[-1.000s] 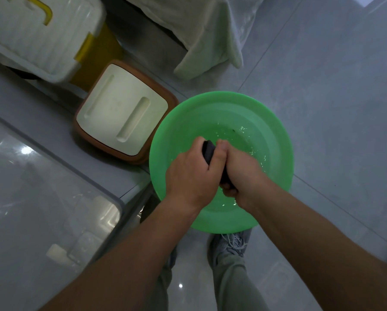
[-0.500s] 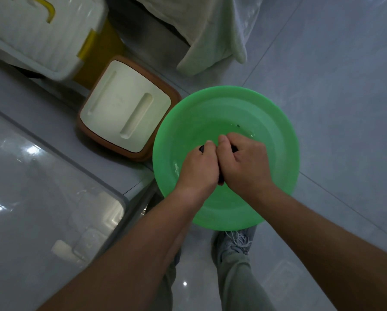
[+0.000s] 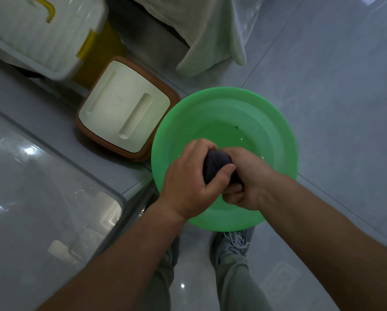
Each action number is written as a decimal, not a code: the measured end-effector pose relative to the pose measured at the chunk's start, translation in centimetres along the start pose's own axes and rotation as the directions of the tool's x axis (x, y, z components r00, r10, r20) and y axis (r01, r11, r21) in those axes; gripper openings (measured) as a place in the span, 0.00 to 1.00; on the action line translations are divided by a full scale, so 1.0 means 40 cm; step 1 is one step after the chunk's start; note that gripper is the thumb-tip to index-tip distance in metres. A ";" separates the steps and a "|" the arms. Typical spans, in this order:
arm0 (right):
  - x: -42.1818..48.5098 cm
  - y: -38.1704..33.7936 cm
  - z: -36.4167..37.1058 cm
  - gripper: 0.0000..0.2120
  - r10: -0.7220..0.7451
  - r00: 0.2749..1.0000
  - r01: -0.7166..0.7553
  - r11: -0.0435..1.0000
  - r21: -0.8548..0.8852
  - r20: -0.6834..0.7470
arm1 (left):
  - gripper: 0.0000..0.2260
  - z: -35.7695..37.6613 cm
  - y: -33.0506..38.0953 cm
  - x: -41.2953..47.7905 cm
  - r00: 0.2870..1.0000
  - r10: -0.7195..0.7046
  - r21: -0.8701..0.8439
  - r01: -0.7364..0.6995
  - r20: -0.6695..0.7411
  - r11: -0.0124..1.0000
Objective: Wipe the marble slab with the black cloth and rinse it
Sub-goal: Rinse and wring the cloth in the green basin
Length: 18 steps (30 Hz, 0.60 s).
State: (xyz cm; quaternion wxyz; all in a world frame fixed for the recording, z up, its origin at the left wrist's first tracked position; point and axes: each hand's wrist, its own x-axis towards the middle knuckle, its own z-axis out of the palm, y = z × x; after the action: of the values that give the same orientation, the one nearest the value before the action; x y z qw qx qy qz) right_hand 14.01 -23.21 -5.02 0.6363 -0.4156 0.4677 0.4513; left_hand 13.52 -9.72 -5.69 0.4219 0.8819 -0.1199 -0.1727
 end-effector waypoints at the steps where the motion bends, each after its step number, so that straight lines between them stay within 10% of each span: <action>1: -0.001 0.006 0.002 0.12 0.018 1.000 -0.018 1.000 0.011 0.025 | 0.17 0.003 0.003 0.002 1.000 -0.017 0.008 0.018 -0.024 1.000; 7: -0.001 0.021 0.041 0.17 -0.208 0.953 0.214 0.977 0.003 -0.221 | 0.18 0.037 0.046 0.024 0.933 -0.346 -0.185 0.324 -0.098 0.928; 12: 0.025 0.032 0.042 0.20 -0.608 0.681 0.561 0.791 -0.244 -0.408 | 0.16 0.047 0.066 0.046 0.884 -0.458 -0.330 0.406 -0.096 0.852; 18: 0.023 0.045 0.028 0.19 -0.853 0.458 0.597 0.503 -0.625 -0.249 | 0.18 0.061 0.064 0.035 0.821 -0.565 -0.449 0.473 -0.089 0.758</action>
State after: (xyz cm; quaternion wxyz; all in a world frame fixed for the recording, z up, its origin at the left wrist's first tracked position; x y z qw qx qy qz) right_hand 12.65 -21.53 -5.88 0.4962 -0.8203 0.2718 0.0838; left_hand 13.62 -13.50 -5.39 0.5413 0.7859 0.2164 -0.2061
